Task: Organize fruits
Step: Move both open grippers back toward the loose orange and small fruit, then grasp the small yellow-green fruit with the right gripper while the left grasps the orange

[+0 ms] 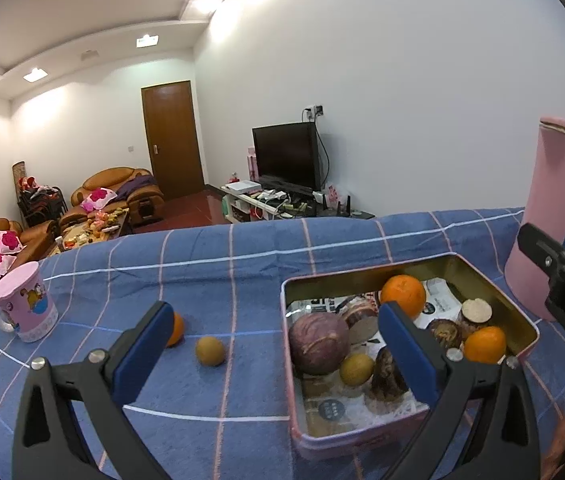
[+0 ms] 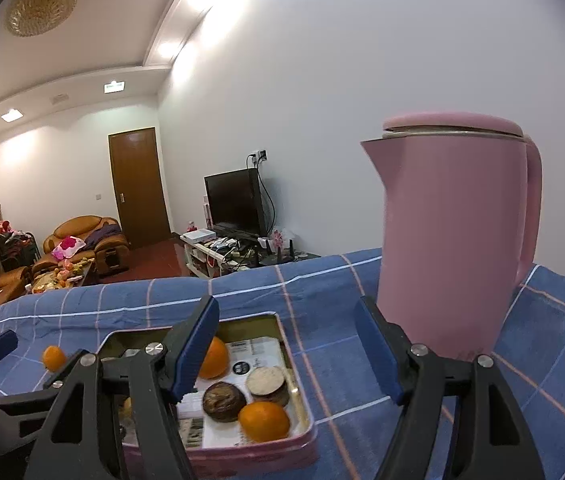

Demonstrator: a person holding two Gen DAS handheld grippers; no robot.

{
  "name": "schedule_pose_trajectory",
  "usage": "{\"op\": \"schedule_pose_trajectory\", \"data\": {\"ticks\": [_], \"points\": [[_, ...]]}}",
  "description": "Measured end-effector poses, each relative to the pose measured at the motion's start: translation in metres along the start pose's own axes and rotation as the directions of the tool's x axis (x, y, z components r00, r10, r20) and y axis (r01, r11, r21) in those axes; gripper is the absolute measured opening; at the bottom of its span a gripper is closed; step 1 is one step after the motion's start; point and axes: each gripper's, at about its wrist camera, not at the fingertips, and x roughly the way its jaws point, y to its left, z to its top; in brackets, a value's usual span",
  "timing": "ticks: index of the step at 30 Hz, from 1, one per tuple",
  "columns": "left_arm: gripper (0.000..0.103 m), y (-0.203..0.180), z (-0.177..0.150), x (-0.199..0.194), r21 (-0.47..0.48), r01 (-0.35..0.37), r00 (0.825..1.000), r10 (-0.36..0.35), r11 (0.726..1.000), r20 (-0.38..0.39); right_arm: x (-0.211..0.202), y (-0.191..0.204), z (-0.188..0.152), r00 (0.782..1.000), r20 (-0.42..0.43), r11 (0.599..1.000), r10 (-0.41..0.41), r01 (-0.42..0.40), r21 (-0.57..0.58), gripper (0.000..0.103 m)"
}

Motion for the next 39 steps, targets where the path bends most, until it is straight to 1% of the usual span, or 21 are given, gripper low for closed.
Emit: {"op": "schedule_pose_trajectory", "data": {"ticks": [12, 28, 34, 39], "points": [[0.103, 0.03, -0.006, -0.003, -0.044, 0.0, 1.0, -0.001, 0.999, -0.02, -0.013, 0.015, -0.008, 1.0, -0.015, 0.999, 0.002, -0.001, 0.048, 0.071], [0.103, 0.072, -0.016, -0.01, -0.069, -0.023, 0.999, 0.021, 0.997, -0.034, -0.026, 0.059, -0.016, 0.998, -0.027, 0.999, 0.052, -0.052, 0.009, 0.071], [0.103, 0.09, -0.018, -0.009, -0.088, -0.033, 0.998, 0.029, 0.996, -0.049, -0.028, 0.078, -0.018, 0.997, -0.032, 0.997, 0.076, -0.077, -0.029, 0.071], [0.103, 0.111, -0.02, -0.005, -0.091, -0.06, 0.997, 0.055, 0.994, -0.06, -0.029, 0.096, -0.021, 0.995, -0.041, 0.994, 0.094, -0.096, -0.057, 0.071]]}}
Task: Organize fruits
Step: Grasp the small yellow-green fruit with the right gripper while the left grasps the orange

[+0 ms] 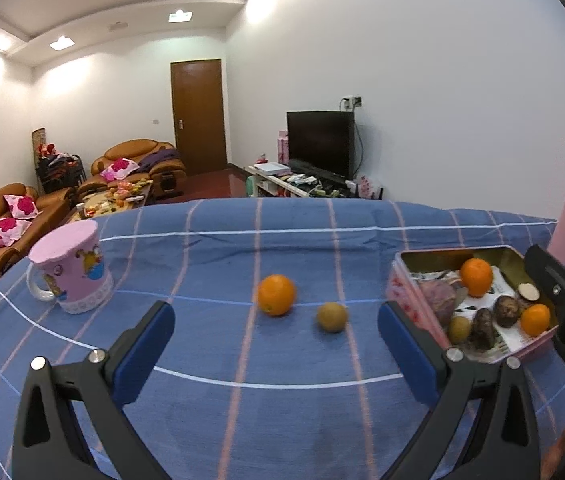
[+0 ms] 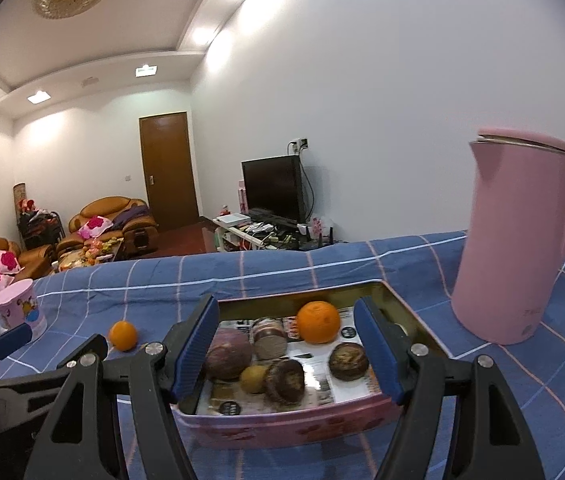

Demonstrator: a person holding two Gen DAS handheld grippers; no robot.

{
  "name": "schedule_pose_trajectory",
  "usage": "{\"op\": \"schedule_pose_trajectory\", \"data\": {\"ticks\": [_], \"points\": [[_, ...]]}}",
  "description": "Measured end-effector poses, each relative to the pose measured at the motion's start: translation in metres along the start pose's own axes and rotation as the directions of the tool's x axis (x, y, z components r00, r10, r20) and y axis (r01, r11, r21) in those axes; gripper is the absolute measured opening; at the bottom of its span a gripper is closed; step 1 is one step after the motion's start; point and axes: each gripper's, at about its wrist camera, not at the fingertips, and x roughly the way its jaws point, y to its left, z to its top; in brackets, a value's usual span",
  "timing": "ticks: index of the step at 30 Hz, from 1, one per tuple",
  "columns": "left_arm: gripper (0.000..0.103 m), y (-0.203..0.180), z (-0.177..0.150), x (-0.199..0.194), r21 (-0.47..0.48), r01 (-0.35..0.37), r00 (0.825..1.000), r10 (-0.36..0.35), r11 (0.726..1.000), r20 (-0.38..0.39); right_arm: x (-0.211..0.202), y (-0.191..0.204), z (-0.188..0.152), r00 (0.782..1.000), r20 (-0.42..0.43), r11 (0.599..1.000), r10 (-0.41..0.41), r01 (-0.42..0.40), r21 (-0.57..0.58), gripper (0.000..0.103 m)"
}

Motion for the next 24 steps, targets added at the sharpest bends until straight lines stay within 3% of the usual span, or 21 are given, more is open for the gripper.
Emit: {"op": "schedule_pose_trajectory", "data": {"ticks": [11, 15, 20, 24], "points": [[0.103, 0.068, 0.005, 0.024, -0.031, -0.152, 0.987, 0.151, 0.988, -0.046, 0.011, 0.044, -0.003, 0.997, -0.049, 0.997, 0.063, -0.065, -0.043, 0.071], [0.103, 0.089, 0.006, 0.035, -0.051, -0.187, 0.98, 0.183, 0.981, -0.082, 0.024, 0.066, -0.006, 0.99, -0.101, 0.991, 0.103, -0.111, -0.08, 0.071], [0.103, 0.102, 0.006, 0.043, -0.043, -0.235, 0.968, 0.23, 0.971, -0.103, 0.062, 0.099, -0.01, 0.953, -0.258, 0.974, 0.158, -0.194, -0.121, 0.071], [0.103, 0.108, 0.007, 0.047, -0.041, -0.267, 0.959, 0.261, 0.963, -0.114, 0.092, 0.125, -0.017, 0.913, -0.374, 0.954, 0.165, -0.244, -0.176, 0.052]]}}
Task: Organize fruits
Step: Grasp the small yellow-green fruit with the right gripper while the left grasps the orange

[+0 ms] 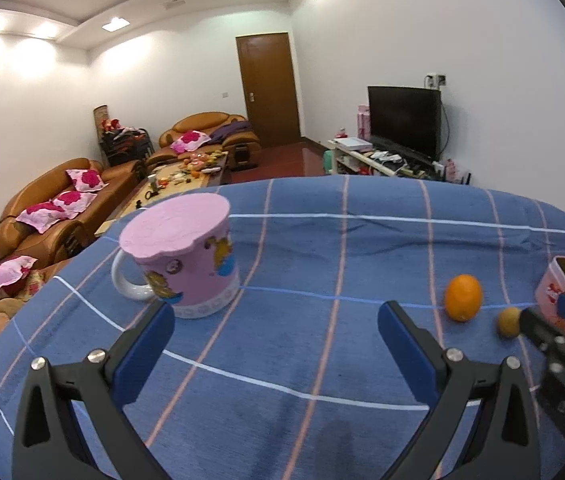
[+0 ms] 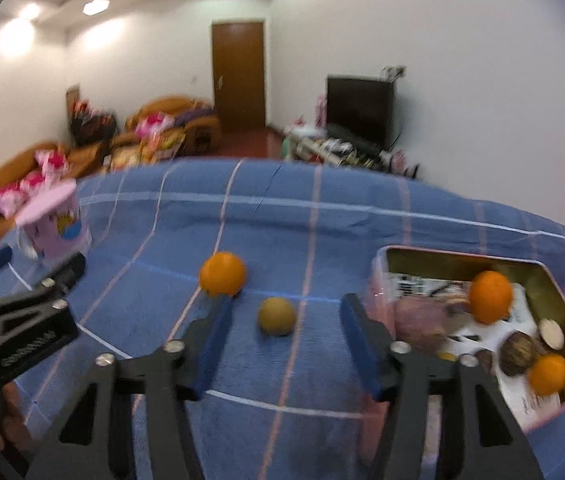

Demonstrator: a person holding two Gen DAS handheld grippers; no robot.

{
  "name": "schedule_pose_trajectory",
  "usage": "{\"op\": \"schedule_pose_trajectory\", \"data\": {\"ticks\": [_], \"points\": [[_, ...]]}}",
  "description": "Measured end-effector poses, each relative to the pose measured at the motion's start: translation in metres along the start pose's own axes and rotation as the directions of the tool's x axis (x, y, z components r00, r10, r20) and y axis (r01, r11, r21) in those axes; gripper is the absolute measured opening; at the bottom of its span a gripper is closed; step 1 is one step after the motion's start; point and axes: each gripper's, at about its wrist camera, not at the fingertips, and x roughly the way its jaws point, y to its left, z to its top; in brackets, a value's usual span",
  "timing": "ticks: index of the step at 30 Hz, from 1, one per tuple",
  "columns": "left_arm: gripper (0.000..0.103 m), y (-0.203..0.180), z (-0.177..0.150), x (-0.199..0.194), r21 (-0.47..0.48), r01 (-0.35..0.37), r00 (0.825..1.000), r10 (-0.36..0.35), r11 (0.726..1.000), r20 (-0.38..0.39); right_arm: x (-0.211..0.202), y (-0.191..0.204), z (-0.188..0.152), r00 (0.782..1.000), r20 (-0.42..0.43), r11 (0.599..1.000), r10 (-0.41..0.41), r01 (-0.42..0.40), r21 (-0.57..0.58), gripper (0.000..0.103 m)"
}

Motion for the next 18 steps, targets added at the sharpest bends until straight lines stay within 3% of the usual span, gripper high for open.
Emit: {"op": "schedule_pose_trajectory", "data": {"ticks": [3, 5, 11, 14, 16, 18], "points": [[0.103, 0.001, 0.0, 0.001, -0.005, 0.001, 1.0, -0.001, 1.0, -0.007, 0.021, 0.008, 0.003, 0.996, -0.083, 0.999, 0.031, -0.033, -0.027, 0.043], [0.103, 0.0, -0.001, 0.001, 0.002, 0.002, 1.0, -0.002, 1.0, -0.009, 0.033, 0.01, 0.004, 0.992, -0.125, 0.998, 0.033, -0.038, -0.04, 0.042], [0.103, -0.003, 0.001, 0.002, 0.022, 0.01, 1.0, -0.01, 1.0, -0.01, 0.053, 0.013, 0.01, 0.985, -0.174, 0.996, -0.022, 0.007, -0.084, 0.04], [0.103, -0.005, 0.0, 0.0, 0.022, 0.014, 1.0, -0.014, 1.0, -0.009, 0.061, 0.01, 0.009, 0.976, -0.217, 0.997, 0.012, -0.029, -0.074, 0.037], [0.103, -0.005, -0.001, -0.001, 0.028, 0.017, 1.0, -0.017, 0.999, -0.008, 0.062, 0.008, 0.009, 0.975, -0.219, 0.997, 0.027, -0.041, -0.06, 0.028], [0.103, -0.007, -0.001, -0.002, 0.038, 0.025, 1.0, -0.025, 0.999, -0.008, 0.06, 0.006, 0.007, 0.975, -0.218, 0.998, 0.041, -0.051, -0.044, 0.028]]}}
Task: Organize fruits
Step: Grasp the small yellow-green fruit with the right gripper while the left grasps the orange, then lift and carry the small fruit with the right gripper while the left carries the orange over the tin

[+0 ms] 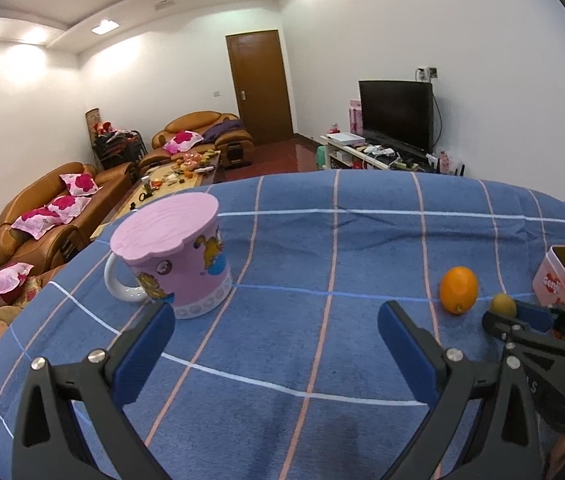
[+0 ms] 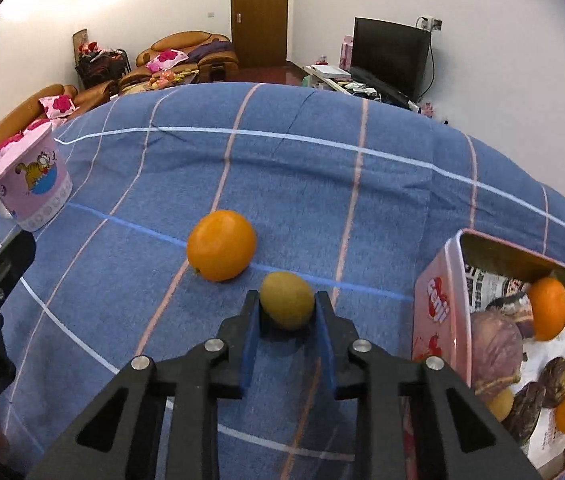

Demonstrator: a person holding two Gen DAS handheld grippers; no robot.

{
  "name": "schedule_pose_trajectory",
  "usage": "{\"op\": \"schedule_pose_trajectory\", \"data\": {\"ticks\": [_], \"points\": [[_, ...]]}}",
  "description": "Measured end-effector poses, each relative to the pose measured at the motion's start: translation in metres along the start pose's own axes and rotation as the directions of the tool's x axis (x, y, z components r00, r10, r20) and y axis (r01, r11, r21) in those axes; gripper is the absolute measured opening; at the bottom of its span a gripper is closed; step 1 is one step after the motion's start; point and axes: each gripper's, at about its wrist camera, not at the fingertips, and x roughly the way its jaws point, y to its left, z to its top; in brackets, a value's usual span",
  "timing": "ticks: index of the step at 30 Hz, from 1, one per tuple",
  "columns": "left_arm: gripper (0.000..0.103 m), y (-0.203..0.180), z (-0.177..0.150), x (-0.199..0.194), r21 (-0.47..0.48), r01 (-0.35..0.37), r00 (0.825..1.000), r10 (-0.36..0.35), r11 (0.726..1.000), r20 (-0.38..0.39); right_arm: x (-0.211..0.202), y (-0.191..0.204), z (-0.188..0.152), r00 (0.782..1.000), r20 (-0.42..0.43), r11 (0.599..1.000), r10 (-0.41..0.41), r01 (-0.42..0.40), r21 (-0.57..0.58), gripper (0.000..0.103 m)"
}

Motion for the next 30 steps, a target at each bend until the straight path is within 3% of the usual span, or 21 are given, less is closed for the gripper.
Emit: {"op": "schedule_pose_trajectory", "data": {"ticks": [2, 4, 7, 9, 13, 17, 20, 22, 24, 25, 29, 30], "points": [[0.103, -0.002, 0.0, -0.001, 0.014, 0.011, 1.0, -0.011, 1.0, 0.0, -0.006, 0.0, -0.005, 1.0, 0.012, 1.0, 0.019, -0.019, 0.012, 0.028], [0.103, -0.004, -0.001, -0.001, 0.016, 0.037, 0.999, -0.037, 0.999, -0.002, -0.023, -0.002, -0.013, 0.996, 0.083, 0.999, 0.029, -0.032, 0.033, 0.028], [0.103, -0.008, 0.0, -0.001, -0.001, 0.118, 0.993, -0.118, 0.993, -0.01, -0.062, -0.002, -0.028, 0.966, 0.257, 0.998, -0.019, 0.005, 0.055, 0.028], [0.103, -0.018, 0.001, 0.001, 0.012, 0.152, 0.988, -0.152, 0.988, -0.02, -0.078, -0.003, -0.037, 0.947, 0.319, 0.998, -0.047, 0.028, 0.064, 0.028], [0.103, -0.054, 0.009, 0.007, 0.104, 0.179, 0.984, -0.176, 0.978, -0.037, -0.095, -0.01, -0.046, 0.913, 0.389, 0.991, -0.122, 0.093, 0.093, 0.028], [0.102, -0.084, 0.021, 0.026, 0.075, 0.276, 0.956, -0.266, 0.958, -0.124, -0.101, -0.027, -0.044, 0.9, 0.401, 0.981, -0.172, 0.117, 0.158, 0.028], [0.091, -0.11, 0.024, 0.039, 0.085, 0.323, 0.934, -0.303, 0.943, -0.188, -0.103, -0.036, -0.046, 0.895, 0.403, 0.974, -0.192, 0.124, 0.188, 0.028], [0.088, -0.125, 0.025, 0.046, 0.13, 0.296, 0.941, -0.266, 0.946, -0.21, -0.104, -0.038, -0.046, 0.892, 0.407, 0.972, -0.198, 0.125, 0.199, 0.028], [0.074, -0.135, 0.026, 0.057, 0.141, 0.293, 0.931, -0.249, 0.946, -0.265, -0.104, -0.039, -0.047, 0.893, 0.406, 0.973, -0.195, 0.123, 0.196, 0.028], [0.064, -0.136, 0.025, 0.062, 0.136, 0.297, 0.924, -0.249, 0.945, -0.29, -0.105, -0.04, -0.047, 0.895, 0.404, 0.974, -0.19, 0.119, 0.194, 0.028], [0.05, -0.129, 0.026, 0.066, 0.064, 0.342, 0.9, -0.307, 0.938, -0.31, -0.101, -0.039, -0.046, 0.903, 0.394, 0.976, -0.172, 0.103, 0.191, 0.028], [0.046, -0.126, 0.027, 0.065, 0.052, 0.337, 0.901, -0.306, 0.94, -0.307, -0.101, -0.04, -0.046, 0.904, 0.393, 0.977, -0.17, 0.102, 0.189, 0.028]]}}
